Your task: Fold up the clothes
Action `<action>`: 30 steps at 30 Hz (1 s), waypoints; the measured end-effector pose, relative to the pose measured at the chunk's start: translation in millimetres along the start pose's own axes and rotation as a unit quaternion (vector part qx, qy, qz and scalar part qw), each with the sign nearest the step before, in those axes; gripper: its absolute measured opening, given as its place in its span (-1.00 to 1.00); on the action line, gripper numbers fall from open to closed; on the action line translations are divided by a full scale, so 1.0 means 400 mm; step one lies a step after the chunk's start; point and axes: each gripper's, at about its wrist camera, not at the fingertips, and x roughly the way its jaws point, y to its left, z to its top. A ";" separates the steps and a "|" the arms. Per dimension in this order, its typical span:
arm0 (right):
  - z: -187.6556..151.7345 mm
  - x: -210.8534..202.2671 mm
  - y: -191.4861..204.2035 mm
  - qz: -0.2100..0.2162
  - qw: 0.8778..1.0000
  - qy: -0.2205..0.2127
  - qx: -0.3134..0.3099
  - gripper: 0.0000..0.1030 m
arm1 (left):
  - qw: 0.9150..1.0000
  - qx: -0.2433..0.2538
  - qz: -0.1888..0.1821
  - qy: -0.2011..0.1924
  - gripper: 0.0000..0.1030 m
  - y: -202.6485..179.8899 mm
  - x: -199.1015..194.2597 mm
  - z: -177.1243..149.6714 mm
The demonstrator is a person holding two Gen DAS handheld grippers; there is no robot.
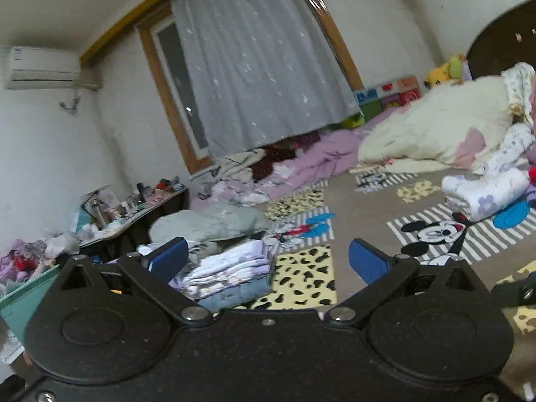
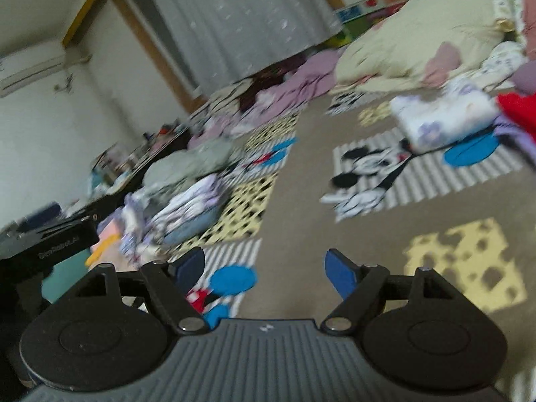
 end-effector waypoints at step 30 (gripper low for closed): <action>-0.138 -0.135 0.179 0.003 0.999 0.007 -0.051 0.68 | 0.917 0.125 0.268 -0.268 1.00 0.106 -0.272 -0.090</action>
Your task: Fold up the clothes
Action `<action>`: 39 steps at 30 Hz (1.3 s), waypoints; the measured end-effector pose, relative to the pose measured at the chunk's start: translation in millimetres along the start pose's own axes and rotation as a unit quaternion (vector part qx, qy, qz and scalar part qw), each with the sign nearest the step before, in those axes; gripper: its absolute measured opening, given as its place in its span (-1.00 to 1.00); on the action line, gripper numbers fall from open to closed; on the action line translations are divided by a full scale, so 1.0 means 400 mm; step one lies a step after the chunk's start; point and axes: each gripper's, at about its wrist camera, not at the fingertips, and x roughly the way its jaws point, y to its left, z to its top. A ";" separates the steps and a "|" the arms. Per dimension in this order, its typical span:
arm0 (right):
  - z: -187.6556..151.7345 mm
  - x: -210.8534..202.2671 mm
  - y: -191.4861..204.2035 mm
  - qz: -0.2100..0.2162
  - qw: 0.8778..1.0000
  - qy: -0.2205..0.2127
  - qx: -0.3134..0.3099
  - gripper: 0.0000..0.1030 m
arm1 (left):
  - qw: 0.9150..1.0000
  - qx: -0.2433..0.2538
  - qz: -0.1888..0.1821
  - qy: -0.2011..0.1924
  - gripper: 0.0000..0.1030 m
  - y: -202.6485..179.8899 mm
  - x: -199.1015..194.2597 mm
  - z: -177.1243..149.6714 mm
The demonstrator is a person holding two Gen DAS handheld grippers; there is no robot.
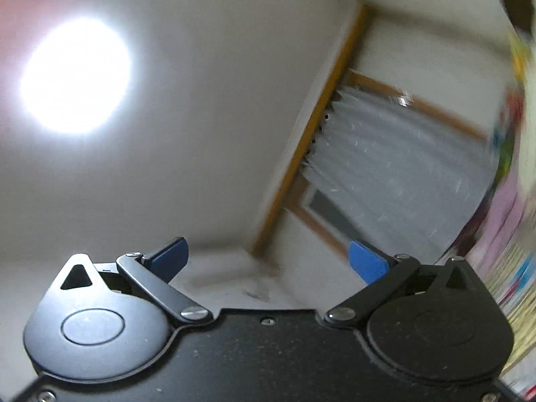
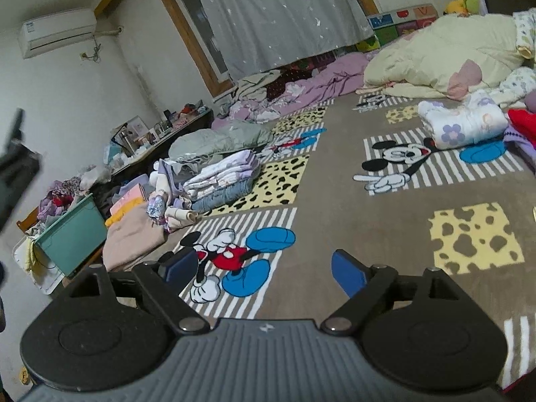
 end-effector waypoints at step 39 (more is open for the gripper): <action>0.008 0.070 0.023 -0.039 0.996 0.038 -0.073 0.86 | 0.741 -0.289 -0.355 0.491 1.00 -0.099 0.125 -0.289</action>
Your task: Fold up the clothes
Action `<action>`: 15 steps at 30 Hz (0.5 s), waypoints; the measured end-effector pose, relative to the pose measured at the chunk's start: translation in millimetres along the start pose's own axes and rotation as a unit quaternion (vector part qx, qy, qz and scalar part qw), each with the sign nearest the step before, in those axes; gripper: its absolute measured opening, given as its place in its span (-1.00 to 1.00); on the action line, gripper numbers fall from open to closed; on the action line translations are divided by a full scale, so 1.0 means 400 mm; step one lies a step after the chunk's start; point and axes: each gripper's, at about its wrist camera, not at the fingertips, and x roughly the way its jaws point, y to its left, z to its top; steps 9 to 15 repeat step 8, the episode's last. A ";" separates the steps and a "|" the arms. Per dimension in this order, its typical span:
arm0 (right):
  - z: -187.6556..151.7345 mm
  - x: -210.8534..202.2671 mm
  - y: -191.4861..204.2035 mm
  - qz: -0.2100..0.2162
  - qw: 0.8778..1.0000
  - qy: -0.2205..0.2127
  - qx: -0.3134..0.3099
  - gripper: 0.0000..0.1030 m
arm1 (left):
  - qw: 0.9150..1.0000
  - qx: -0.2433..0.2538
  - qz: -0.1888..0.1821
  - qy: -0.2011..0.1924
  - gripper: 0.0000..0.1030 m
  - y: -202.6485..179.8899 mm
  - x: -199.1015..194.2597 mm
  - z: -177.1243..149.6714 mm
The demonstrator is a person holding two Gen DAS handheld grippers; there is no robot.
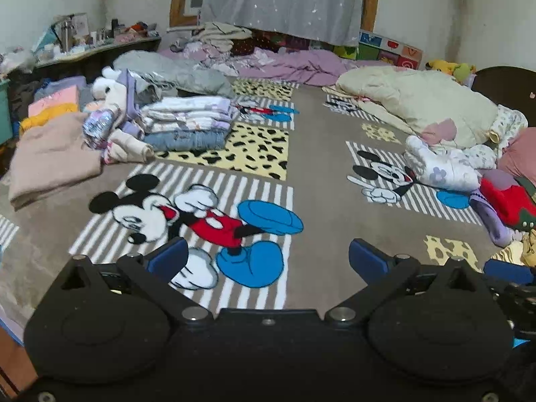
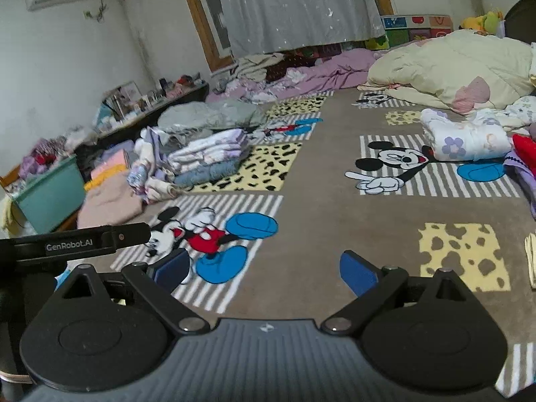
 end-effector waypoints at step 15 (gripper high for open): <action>-0.006 0.035 -0.004 -0.013 1.000 0.013 -0.010 0.86 | 1.000 0.010 -0.013 0.003 1.00 -0.009 0.020 -0.019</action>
